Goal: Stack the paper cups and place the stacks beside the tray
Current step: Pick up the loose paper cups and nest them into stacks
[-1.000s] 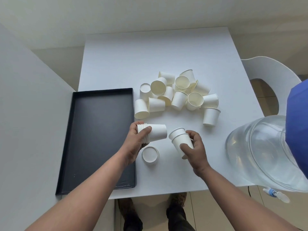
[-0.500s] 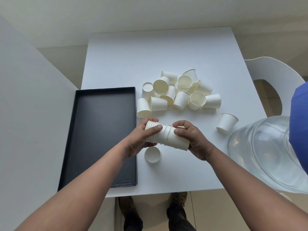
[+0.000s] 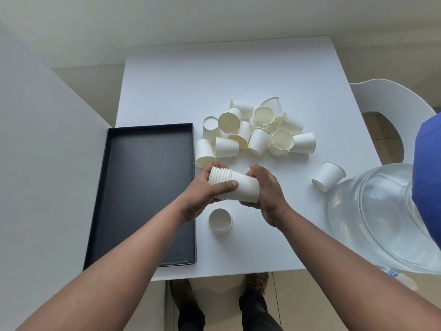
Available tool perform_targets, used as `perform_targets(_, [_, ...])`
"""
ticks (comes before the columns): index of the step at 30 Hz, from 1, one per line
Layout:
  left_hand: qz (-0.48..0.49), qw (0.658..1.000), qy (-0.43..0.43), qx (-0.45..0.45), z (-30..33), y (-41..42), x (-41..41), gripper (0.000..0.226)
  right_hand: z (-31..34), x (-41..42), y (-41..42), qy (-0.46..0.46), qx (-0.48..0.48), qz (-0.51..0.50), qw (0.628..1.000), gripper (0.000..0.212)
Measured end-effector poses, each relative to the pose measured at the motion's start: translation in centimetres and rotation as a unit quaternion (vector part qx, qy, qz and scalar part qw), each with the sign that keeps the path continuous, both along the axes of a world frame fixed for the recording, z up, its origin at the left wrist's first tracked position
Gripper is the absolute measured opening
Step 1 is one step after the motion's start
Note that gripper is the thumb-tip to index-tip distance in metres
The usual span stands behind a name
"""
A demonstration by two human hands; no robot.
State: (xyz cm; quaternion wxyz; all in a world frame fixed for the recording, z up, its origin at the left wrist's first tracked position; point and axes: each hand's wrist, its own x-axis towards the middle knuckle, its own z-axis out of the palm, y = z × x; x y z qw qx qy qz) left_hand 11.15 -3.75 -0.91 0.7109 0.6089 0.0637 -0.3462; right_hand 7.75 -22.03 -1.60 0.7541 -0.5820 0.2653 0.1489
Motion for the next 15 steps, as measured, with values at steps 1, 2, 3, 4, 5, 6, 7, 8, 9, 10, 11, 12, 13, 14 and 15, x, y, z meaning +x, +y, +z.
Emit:
perform_targets(1, [0.025,1.0,-0.014,-0.003,-0.1,0.0,-0.1,0.06,0.0,-0.2,-0.1,0.002,0.012,0.007,1.0,0.046])
perform_targets(2, [0.039,0.999,-0.033,0.001,-0.2,0.1,-0.3,0.06,0.0,-0.4,-0.3,0.001,0.022,0.019,1.0,0.049])
perform_targets(3, [0.038,0.998,-0.052,0.011,-0.4,0.2,-0.5,0.06,0.0,-0.7,-0.4,-0.004,0.031,0.027,0.999,0.051])
perform_targets(4, [0.027,0.997,-0.068,0.025,-0.5,0.4,-0.7,0.059,0.1,-0.8,-0.4,-0.014,0.033,0.029,0.999,0.051])
perform_targets(5, [0.012,0.996,-0.082,0.039,-0.5,0.6,-0.9,0.059,0.1,-1.0,-0.5,-0.028,0.028,0.025,0.999,0.05])
perform_targets(6, [-0.001,0.994,-0.093,0.053,-0.4,0.8,-1.0,0.059,0.1,-1.0,-0.5,-0.043,0.017,0.018,0.999,0.05])
perform_targets(7, [-0.008,0.992,-0.103,0.072,-0.3,1.0,-1.1,0.06,0.4,-1.0,-0.5,-0.058,0.003,0.01,0.998,0.05])
perform_targets(8, [-0.009,0.989,-0.114,0.094,-0.1,1.2,-1.2,0.061,0.6,-1.0,-0.5,-0.075,-0.008,0.001,0.997,0.05])
perform_targets(9, [-0.008,0.985,-0.128,0.114,0.2,1.4,-1.4,0.063,1.0,-1.0,-0.5,-0.095,-0.015,-0.007,0.995,0.051])
perform_targets(10, [-0.008,0.981,-0.145,0.13,0.3,1.5,-1.7,0.065,1.3,-1.0,-0.6,-0.122,-0.021,-0.009,0.992,0.051])
perform_targets(11, [-0.011,0.975,-0.166,0.145,0.4,1.5,-2.2,0.068,1.7,-1.1,-0.6,-0.152,-0.034,0.0,0.988,0.052])
perform_targets(12, [-0.016,0.969,-0.189,0.156,0.4,1.5,-2.8,0.069,2.1,-1.3,-0.6,-0.185,-0.06,0.019,0.981,0.053])
perform_targets(13, [-0.018,0.963,-0.214,0.162,0.2,1.5,-3.6,0.071,2.5,-1.6,-0.6,-0.216,-0.098,0.044,0.97,0.055])
perform_targets(14, [-0.016,0.956,-0.239,0.167,0.0,1.4,-4.6,0.071,2.6,-2.1,-0.4,-0.247,-0.143,0.073,0.956,0.057])
perform_targets(15, [-0.01,0.949,-0.263,0.174,-0.4,1.5,-5.5,0.07,2.7,-2.6,-0.1,-0.279,-0.189,0.103,0.936,0.061])
